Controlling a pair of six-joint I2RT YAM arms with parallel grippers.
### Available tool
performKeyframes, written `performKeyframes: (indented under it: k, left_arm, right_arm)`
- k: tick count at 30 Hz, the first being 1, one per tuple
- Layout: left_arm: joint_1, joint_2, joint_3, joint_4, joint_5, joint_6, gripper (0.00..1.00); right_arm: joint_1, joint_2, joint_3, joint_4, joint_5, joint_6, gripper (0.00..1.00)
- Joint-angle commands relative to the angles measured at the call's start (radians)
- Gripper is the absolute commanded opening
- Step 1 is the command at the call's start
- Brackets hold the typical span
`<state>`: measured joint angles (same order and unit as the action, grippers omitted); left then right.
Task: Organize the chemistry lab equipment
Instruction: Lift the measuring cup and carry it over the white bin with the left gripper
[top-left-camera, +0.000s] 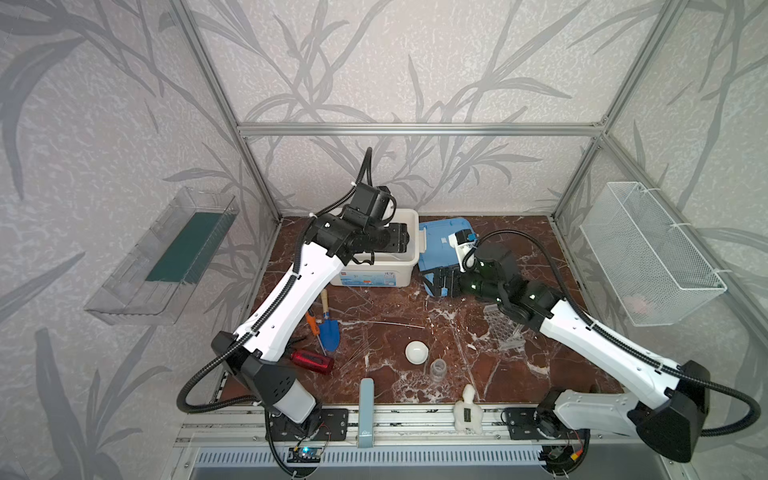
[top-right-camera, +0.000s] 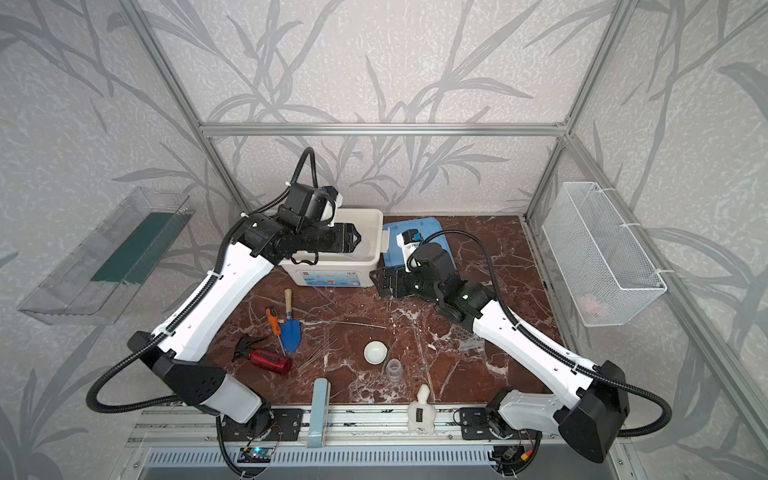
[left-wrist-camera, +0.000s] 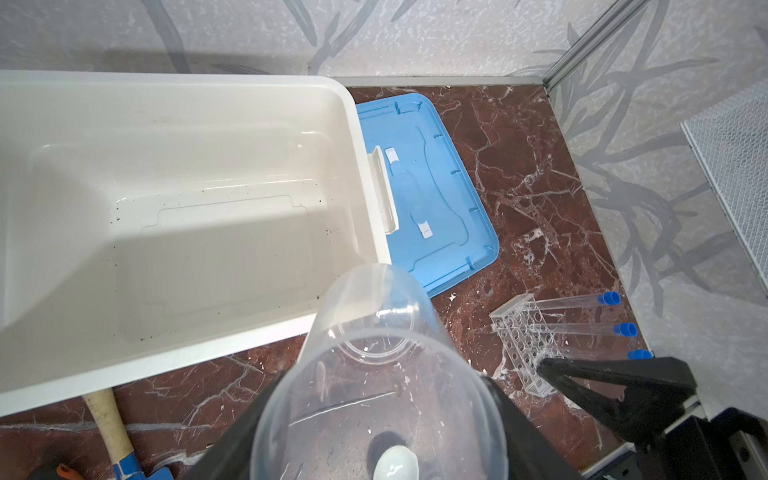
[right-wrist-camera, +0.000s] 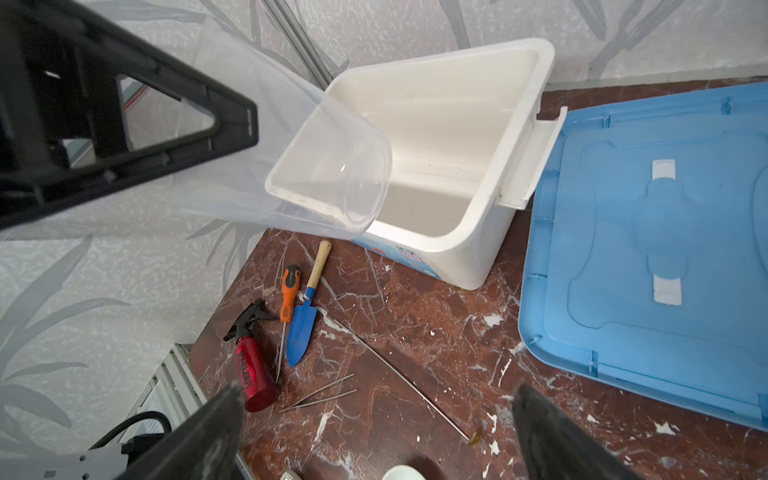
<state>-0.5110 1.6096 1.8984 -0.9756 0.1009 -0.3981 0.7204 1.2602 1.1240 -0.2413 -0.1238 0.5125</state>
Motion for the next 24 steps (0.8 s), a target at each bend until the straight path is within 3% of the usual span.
performKeyframes:
  k: [1, 8, 18, 24]
  left_arm:
    - [0.069, 0.044, 0.082, -0.046, 0.063, 0.024, 0.70]
    - [0.183, 0.211, 0.292, -0.185, -0.039, 0.048, 0.69]
    - [0.335, 0.418, 0.348, -0.161, -0.127, 0.053, 0.67]
    - [0.394, 0.597, 0.501, -0.188, -0.104, 0.044, 0.67]
  right_arm:
    - [-0.010, 0.044, 0.042, 0.057, -0.031, 0.020, 0.99]
    - [-0.012, 0.180, 0.109, 0.111, -0.110, 0.032, 0.99]
    - [-0.012, 0.420, 0.359, 0.069, -0.176, 0.025, 0.99]
    - [0.010, 0.505, 0.398, 0.130, -0.217, 0.068, 0.99]
